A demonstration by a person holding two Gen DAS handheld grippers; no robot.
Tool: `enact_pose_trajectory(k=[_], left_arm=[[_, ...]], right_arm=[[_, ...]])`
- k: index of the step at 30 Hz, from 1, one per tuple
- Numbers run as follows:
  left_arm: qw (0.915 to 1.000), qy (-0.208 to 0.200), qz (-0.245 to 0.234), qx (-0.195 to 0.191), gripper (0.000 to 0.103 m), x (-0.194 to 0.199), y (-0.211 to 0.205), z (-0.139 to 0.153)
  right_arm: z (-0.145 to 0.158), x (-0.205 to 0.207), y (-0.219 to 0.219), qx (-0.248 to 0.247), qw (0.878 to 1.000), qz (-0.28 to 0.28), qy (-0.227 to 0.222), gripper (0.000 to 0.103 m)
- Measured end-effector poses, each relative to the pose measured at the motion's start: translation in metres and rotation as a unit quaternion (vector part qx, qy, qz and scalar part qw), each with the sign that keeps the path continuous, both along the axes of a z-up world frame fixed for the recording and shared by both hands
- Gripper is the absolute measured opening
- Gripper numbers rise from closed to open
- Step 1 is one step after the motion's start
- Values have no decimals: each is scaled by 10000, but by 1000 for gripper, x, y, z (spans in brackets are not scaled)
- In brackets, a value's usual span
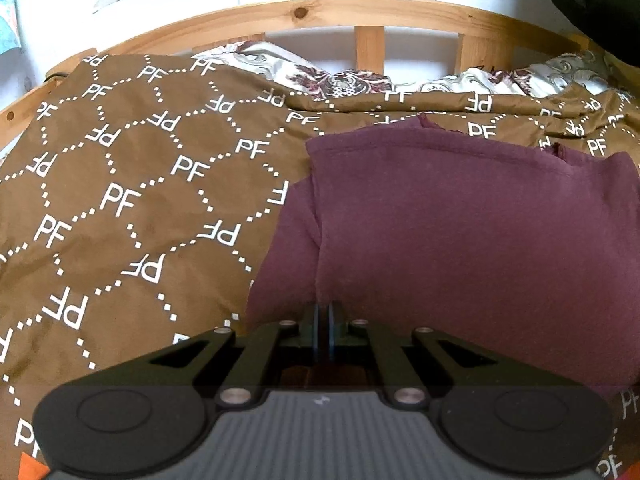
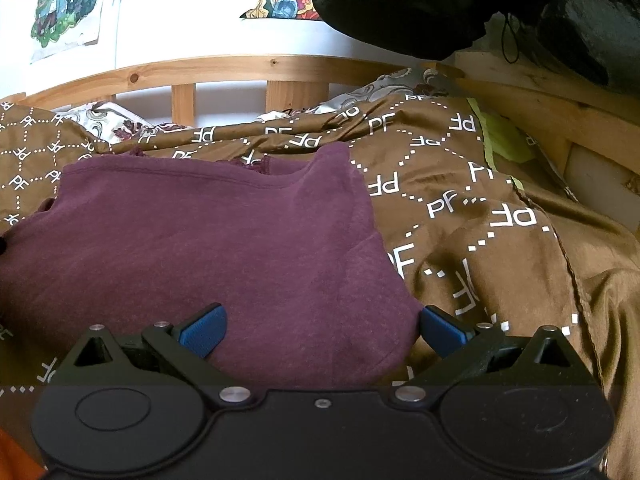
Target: Fold small clothes
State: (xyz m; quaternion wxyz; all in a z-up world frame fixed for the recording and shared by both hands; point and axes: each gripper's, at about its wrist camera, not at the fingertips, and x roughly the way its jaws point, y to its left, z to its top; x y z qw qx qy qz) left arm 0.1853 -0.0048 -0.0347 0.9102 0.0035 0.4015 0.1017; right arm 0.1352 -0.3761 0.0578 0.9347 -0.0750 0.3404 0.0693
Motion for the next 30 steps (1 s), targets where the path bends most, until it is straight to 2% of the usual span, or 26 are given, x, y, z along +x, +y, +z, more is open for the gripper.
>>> enact_pose_trajectory(k=[4,5,6,8,9,15,21,26,30], left_arm=[[10000,2,-60,-42,13,0,-2,3],[9999,9,-74,-88,25,0,-1,4],[9999,4,-76,-131,45,0,-1,5],[9998,-97,-31,-175,68,-3,1,7],[9997,-165,-38,-199,72,-5,2,8],[9991,-359,-34,-217,90,-11,13,12],[9985,-469,33,-290,97,-14,26,13],[9983,-440,95,-367,102,-13,31,12],[9989,-360,85,-285,102,-12,29,10]], right_arm=[[1,-1,2,-62,10000,-26,-35,102],[1,-2,2,-77,9999,-33,-63,102],[2,-3,3,-98,9999,-44,-115,102],[5,-7,4,-136,9996,-49,-248,102],[6,-9,6,-157,9994,-39,-311,102],[12,-27,21,-157,9980,84,-601,102],[16,-27,45,-383,9955,440,-743,102],[19,-10,67,-393,9956,581,-620,102],[15,-3,80,-258,9960,658,-542,102]])
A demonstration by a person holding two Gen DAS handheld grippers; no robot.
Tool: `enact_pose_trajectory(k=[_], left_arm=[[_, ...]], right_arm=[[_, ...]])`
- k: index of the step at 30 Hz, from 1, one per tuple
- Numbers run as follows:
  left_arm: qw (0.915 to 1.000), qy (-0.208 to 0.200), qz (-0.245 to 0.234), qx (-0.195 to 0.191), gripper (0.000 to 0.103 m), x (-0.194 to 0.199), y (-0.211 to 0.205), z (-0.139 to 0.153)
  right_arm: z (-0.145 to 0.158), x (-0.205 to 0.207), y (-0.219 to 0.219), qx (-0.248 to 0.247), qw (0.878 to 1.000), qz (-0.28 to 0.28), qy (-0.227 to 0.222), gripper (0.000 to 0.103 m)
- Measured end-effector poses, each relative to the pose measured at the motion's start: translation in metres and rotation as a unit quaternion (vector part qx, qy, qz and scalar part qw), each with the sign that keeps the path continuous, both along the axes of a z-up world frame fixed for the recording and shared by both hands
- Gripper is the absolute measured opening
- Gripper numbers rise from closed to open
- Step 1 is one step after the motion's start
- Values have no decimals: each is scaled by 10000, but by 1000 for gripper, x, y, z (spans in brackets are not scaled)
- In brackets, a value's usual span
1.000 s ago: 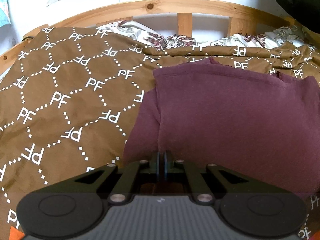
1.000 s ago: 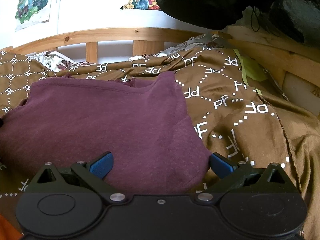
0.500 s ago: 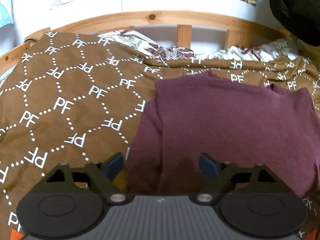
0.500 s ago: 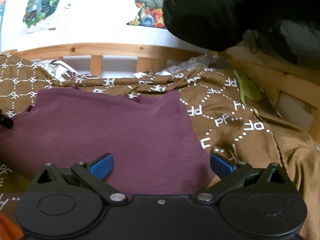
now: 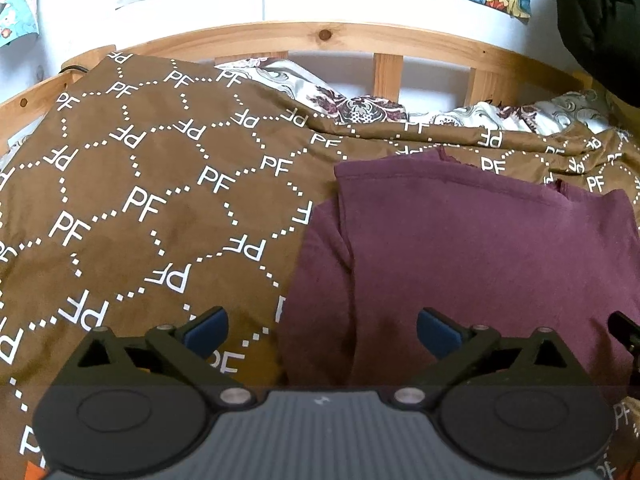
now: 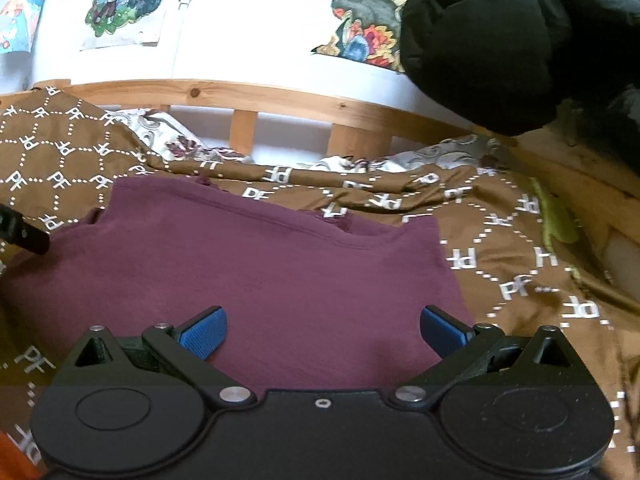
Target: Fold small clothes
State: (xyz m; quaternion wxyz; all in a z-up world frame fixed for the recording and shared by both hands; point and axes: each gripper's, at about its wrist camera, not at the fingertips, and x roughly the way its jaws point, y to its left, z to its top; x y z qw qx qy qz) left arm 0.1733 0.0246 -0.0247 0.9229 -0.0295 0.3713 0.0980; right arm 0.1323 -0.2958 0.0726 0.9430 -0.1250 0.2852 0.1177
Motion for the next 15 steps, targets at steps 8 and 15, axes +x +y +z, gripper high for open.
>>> enact_pose_trajectory(k=[8,15], left_arm=[[9998,181,86,-4,102,5,1,-6],[9988,138,334,-340,102,0,17,-5]], right_arm=[[-18,3,10,76,9995,187,259,102],[-34,10,1,359,9966,112,737,103]])
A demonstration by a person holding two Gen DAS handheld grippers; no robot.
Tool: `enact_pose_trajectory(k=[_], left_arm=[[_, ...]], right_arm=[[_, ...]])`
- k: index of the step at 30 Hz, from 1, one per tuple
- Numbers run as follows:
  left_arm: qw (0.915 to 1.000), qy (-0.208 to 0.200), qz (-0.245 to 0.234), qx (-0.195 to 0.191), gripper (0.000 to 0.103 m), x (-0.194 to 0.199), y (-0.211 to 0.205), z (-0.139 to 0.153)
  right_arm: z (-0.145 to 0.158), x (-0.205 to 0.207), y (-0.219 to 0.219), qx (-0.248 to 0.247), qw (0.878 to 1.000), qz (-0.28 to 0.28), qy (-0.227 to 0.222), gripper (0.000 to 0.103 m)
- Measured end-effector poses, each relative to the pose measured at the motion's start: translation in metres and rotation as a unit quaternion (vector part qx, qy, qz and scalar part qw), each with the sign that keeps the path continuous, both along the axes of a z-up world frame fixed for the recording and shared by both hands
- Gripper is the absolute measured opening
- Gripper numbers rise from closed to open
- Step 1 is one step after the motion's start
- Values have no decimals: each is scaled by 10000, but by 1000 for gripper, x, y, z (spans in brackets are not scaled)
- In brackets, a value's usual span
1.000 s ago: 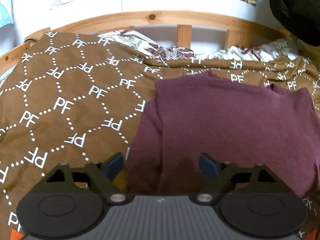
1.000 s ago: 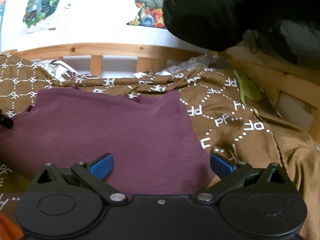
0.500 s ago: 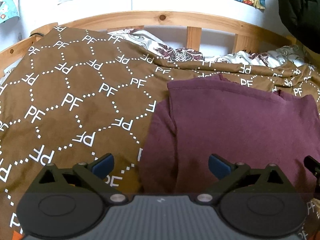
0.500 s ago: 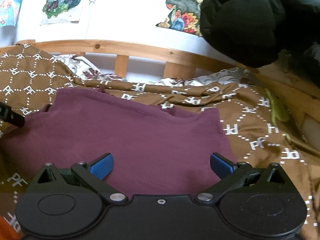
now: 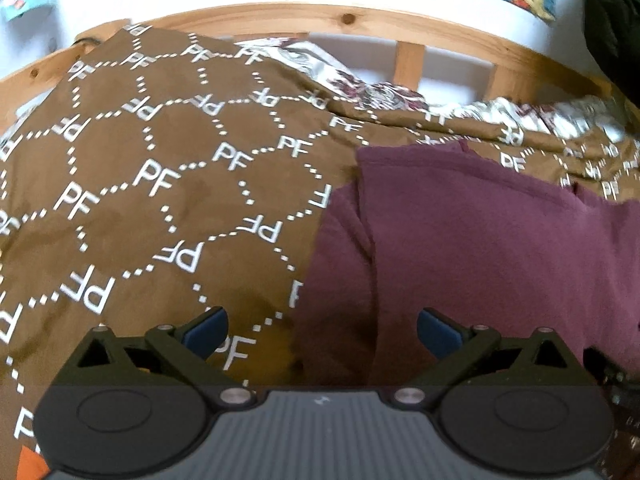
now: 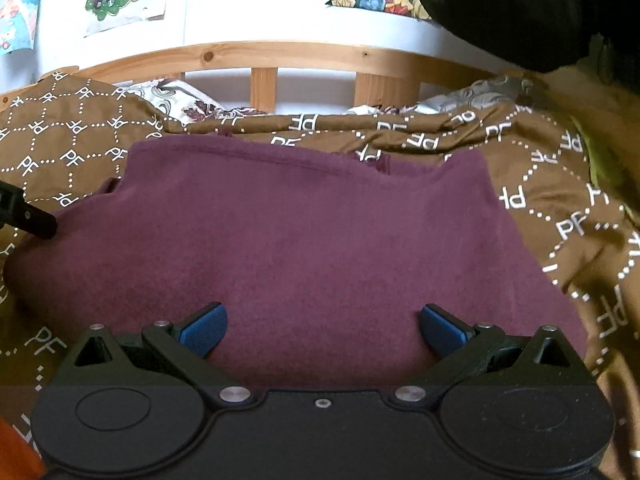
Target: Fold small clothes
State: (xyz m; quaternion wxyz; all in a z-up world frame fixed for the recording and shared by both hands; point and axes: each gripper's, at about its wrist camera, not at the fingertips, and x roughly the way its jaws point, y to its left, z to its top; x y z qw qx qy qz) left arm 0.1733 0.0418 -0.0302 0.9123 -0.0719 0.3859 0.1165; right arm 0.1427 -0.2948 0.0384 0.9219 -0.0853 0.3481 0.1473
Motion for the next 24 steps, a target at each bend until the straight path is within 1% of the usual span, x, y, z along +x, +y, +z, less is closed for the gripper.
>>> enact_pose_trajectory(k=[5,9,13,15,17,19,22,24], left_arm=[[9985,-261,394,-258,102,-7,12,6],[9971,-397,499,-412,102,-11,13,7],[9972,-417,364,-506,102,-10,11,-1],[9971,-357,269,-611,102,-7,9,-4],[9968,-382,184,-682,102,-6,7,-7],[9978,-355,153,-546,102,-3,3,-10],[9995,-152,122,-248,102,6,-4,-18],[9997,-91,40,-201,102,8,-8,-22]], right_arm=[[-6,0,-7,254,9997,-35,48,103],[-7,0,-12,410,9991,-48,75,103],[-7,1,-16,546,9985,-48,95,103],[-7,1,-16,554,9984,-49,99,103],[-7,1,-16,532,9985,-49,91,103],[-7,1,-16,507,9987,-50,86,103],[-8,0,-16,504,9987,-52,77,103],[-8,0,-15,499,9987,-52,78,103]])
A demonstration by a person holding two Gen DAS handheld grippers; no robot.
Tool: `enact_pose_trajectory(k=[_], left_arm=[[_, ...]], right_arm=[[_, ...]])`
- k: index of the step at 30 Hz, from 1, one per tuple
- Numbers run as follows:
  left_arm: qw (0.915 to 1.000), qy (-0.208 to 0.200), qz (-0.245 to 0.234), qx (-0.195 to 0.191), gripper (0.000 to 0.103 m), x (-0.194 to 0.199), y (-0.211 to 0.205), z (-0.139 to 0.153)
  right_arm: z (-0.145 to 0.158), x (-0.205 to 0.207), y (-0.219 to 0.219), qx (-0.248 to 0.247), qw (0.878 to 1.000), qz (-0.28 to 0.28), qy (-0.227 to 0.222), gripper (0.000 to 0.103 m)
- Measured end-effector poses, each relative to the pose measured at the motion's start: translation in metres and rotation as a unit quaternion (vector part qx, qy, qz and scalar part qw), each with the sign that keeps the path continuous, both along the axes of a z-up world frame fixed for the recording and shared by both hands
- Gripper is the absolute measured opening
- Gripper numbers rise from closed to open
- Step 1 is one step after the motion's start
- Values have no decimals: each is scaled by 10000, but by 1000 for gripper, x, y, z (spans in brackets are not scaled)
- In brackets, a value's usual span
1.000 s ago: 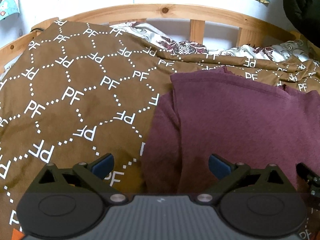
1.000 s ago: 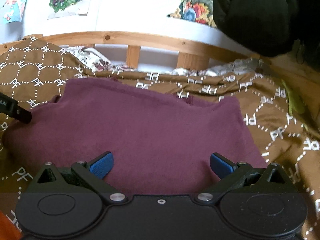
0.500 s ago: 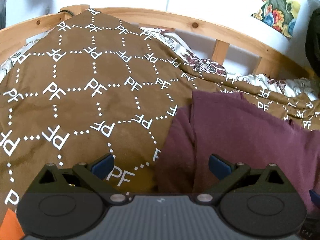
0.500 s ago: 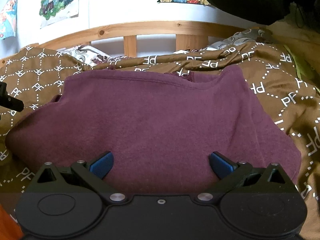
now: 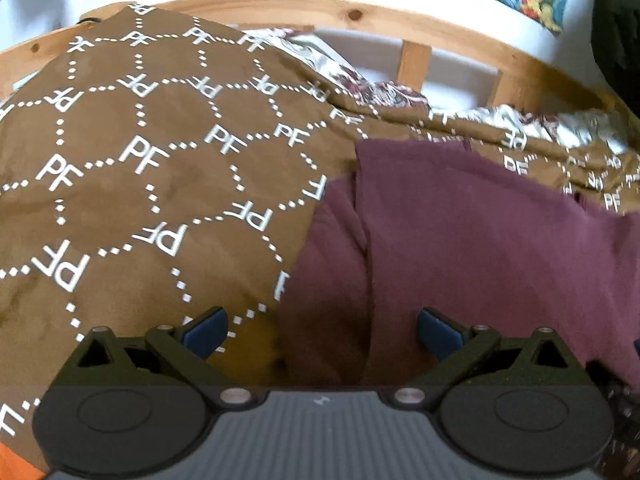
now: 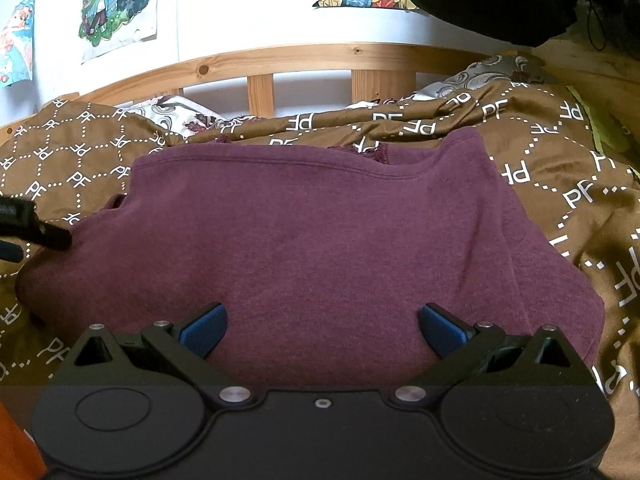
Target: Fold small clothes
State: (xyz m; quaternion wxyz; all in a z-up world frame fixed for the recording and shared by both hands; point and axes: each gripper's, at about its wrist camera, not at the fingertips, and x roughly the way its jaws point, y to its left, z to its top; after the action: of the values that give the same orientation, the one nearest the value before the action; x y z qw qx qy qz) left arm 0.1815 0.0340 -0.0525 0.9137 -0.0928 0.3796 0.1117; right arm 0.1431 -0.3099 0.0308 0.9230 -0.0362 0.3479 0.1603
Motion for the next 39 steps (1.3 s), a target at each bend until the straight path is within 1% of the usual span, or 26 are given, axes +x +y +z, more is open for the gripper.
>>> enact_pose_trajectory(k=[4,7,10,16,20,22,23,24,25,26,27,29,30,33,35,36,38,39], left_arm=[[9998,-28,-184,19,102,-1,-5,-3],[9991,31,-330,-264,102,1,-4,-6],[9982,91,-300,-521,102,4,0,-9],[9980,161,-327,-520,103,12,3,-16],[9970,239,-550,-484,103,18,6,-21],[9967,263,-521,-563,103,19,8,-20],[9967,254,-479,-598,101,18,8,-18],[9969,242,-443,-608,93,18,8,-17],[9970,214,-437,-610,89,16,7,-15],[9968,177,-497,-604,78,15,5,-13],[9961,156,-616,-609,64,15,2,-10],[9956,150,-692,-616,50,14,-2,-5],[9957,137,-683,-608,38,14,-4,-2],[9961,119,-608,-633,25,14,-7,6],[9964,58,-575,-617,23,15,-12,14],[9968,16,-595,-541,22,15,-16,19],[9963,-213,-787,-279,21,13,-28,33],[9948,-371,-927,-176,21,12,-34,41]], right_arm=[[0,0,0,5,10000,-3,-4,103],[0,0,0,-11,10000,-2,-5,103],[0,0,1,-36,10000,0,-11,103],[0,-1,2,-42,10000,-4,-13,103],[1,0,3,-63,10000,-5,-16,103],[1,-1,4,-97,9999,-4,-23,103],[1,-1,4,-109,9999,-3,-26,103],[1,-1,4,-112,9999,-5,-28,103],[1,-1,5,-107,9999,-6,-26,103],[1,-1,5,-105,9999,-8,-25,103],[1,-1,5,-104,9999,-8,-26,103],[1,-1,5,-102,9999,-8,-25,103],[1,-1,5,-97,9999,-8,-25,103],[4,-2,4,-119,9999,-6,2,103],[8,-4,5,-250,9997,53,12,103],[11,-5,5,-326,9994,114,-8,103],[19,-7,1,-405,9990,203,-38,102],[26,-8,-3,-375,9990,179,-152,102]])
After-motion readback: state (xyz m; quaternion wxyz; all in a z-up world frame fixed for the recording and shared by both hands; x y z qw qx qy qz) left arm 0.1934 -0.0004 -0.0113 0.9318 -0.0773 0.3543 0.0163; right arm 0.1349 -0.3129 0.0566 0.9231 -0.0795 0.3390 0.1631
